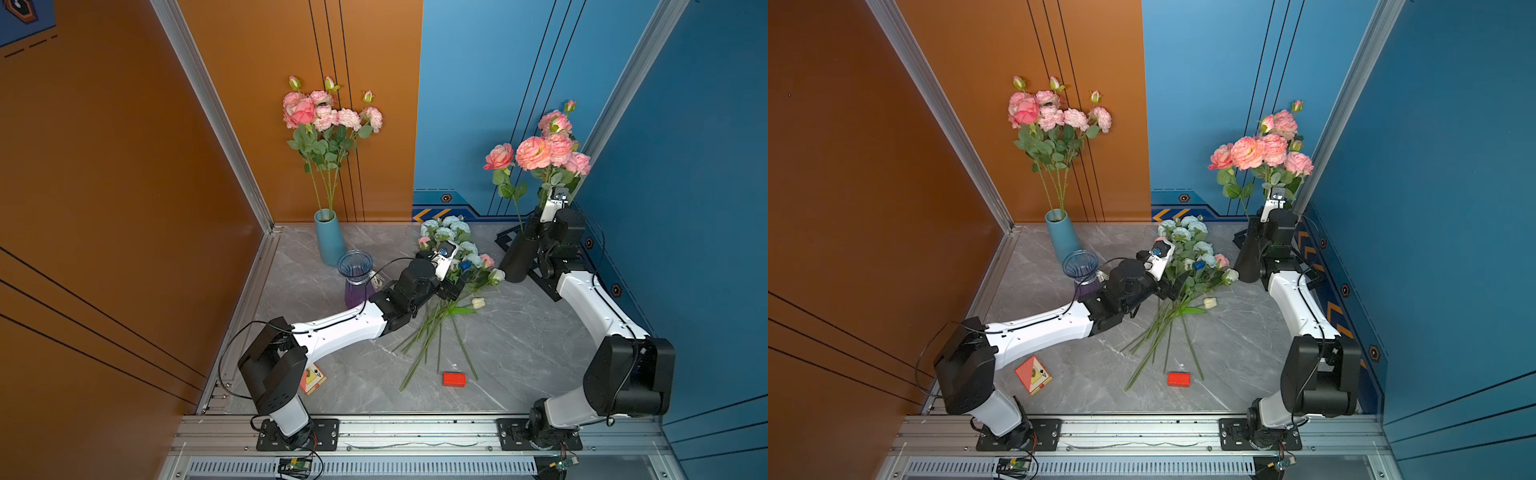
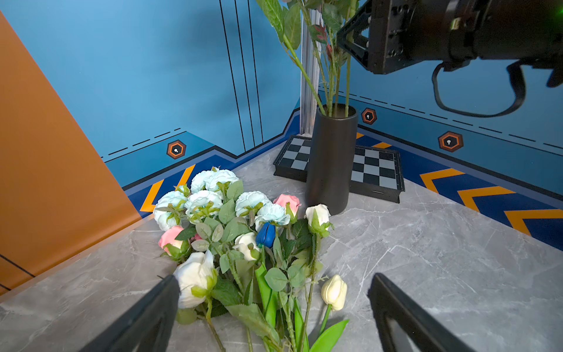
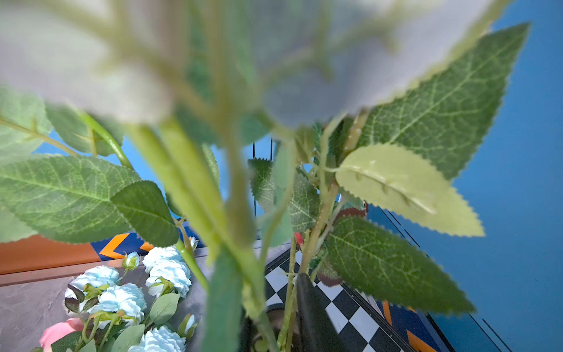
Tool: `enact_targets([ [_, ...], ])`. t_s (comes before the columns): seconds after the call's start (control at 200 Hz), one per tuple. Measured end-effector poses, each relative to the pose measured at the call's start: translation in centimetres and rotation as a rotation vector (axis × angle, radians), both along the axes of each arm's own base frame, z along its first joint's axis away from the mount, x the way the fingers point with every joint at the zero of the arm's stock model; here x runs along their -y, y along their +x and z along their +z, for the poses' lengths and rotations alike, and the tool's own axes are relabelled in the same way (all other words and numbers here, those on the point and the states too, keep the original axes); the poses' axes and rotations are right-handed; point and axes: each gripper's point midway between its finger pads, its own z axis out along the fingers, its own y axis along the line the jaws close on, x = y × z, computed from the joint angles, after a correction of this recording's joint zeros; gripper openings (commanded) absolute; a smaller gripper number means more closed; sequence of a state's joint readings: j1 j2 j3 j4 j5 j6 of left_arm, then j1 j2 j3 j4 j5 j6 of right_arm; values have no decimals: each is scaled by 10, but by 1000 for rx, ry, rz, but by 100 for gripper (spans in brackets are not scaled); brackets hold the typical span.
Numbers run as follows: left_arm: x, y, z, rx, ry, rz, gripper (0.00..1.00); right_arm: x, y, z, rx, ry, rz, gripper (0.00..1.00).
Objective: Place the pink flowers into the vase
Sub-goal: Place the flower in the vase.
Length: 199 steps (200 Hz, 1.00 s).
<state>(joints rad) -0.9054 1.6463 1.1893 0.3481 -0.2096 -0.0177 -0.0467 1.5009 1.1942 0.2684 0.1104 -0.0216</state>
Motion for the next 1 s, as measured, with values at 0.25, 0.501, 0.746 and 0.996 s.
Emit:
enact_targets([
  [0.25,-11,3,-8,-41,-22,44,99,-1,-2,2,1,0,0,44],
  [0.501,-33,17,-17,-127,-62,118,99,-11,-11,13,21,5,6,62],
  [0.746,-45,21,-26,-186,-72,155,98,-21,-20,20,38,14,19,76],
  [0.996,-49,22,-28,-208,-82,160,99,-34,-28,15,22,14,36,96],
])
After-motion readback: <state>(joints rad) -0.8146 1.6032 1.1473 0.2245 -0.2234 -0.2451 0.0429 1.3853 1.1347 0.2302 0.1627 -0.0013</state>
